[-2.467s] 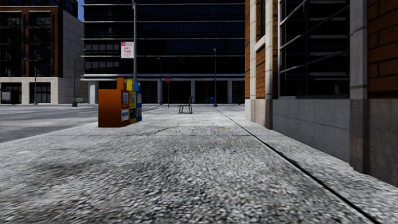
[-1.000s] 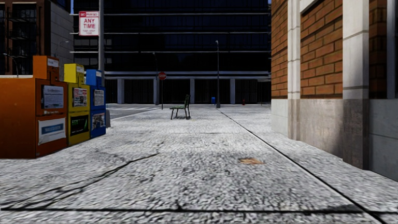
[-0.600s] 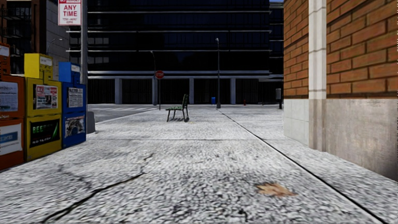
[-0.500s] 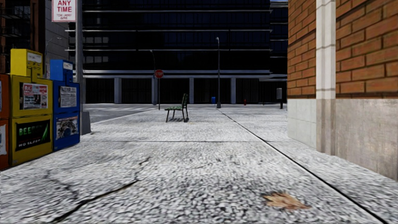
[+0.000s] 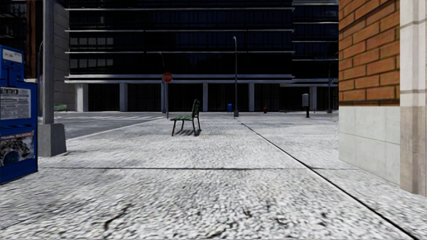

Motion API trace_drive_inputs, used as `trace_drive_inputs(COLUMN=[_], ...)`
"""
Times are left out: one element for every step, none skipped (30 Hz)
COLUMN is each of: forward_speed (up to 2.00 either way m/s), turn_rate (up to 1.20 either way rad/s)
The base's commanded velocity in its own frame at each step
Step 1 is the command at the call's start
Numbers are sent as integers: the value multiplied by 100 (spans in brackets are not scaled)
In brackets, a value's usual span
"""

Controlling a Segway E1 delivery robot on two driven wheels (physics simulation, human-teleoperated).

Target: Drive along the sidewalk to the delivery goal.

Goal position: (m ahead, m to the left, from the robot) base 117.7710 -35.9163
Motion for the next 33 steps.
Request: trace_drive_inputs(forward_speed=[200,200,200,200,200,200,200,200,200,200,200,200,200,200,200,200,200,200,200,200,200,200,200,200,200,200,200,200,200,200,200,200,200], turn_rate=[0,0,0,0,0,0,-11,-11,-24,-36,-46,-55,-59,-59,-60,-60,-60,-60,-60,-60,-60,-60,-60,-60,-60,-60,-55,-44,-41,-41,-41,-40,-40])
